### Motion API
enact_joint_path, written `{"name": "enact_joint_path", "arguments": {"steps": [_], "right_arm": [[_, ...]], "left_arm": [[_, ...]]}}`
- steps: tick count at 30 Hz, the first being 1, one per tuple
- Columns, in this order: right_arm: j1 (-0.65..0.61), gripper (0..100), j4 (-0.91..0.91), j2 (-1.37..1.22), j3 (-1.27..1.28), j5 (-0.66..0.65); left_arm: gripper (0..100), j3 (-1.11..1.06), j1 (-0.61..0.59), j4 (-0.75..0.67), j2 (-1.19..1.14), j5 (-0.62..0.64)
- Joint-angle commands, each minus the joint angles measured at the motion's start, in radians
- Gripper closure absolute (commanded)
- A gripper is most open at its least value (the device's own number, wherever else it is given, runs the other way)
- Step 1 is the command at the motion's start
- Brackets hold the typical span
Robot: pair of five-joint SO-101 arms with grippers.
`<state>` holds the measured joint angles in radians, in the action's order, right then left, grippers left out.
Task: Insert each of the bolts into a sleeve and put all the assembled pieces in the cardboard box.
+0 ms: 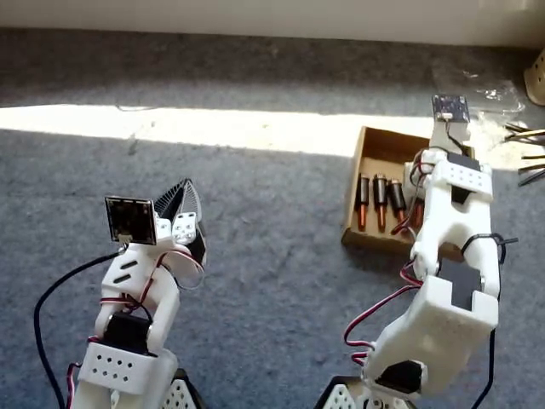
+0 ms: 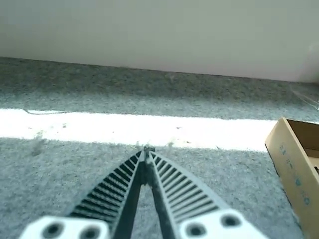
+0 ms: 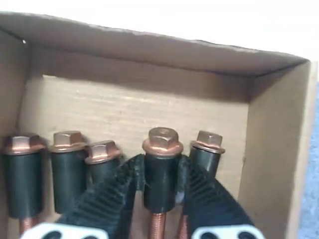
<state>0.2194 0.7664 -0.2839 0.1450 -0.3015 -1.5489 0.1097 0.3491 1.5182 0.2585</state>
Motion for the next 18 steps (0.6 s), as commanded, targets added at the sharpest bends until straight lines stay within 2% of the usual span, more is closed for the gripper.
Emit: {"name": "enact_joint_path", "arguments": {"steps": [1, 4, 8, 13, 18], "right_arm": [[0.01, 80.0, 0.002, 0.019, -0.058, -0.009], [0.012, 78.1, 0.004, 0.022, -0.058, -0.009], [0.005, 78.2, 0.147, 0.061, -0.071, -0.009], [-0.021, 78.2, 0.308, 0.208, -0.114, -0.003], [-0.056, 78.3, 0.383, 0.363, -0.111, -0.003]], "left_arm": [[99, 0.008, -0.01, -0.023, 0.013, -0.025], [99, 0.008, -0.01, -0.023, 0.013, -0.025], [99, 0.008, -0.012, -0.023, 0.013, -0.025], [99, 0.008, -0.013, -0.023, 0.013, -0.025], [99, 0.008, -0.013, -0.023, 0.013, -0.025]]}}
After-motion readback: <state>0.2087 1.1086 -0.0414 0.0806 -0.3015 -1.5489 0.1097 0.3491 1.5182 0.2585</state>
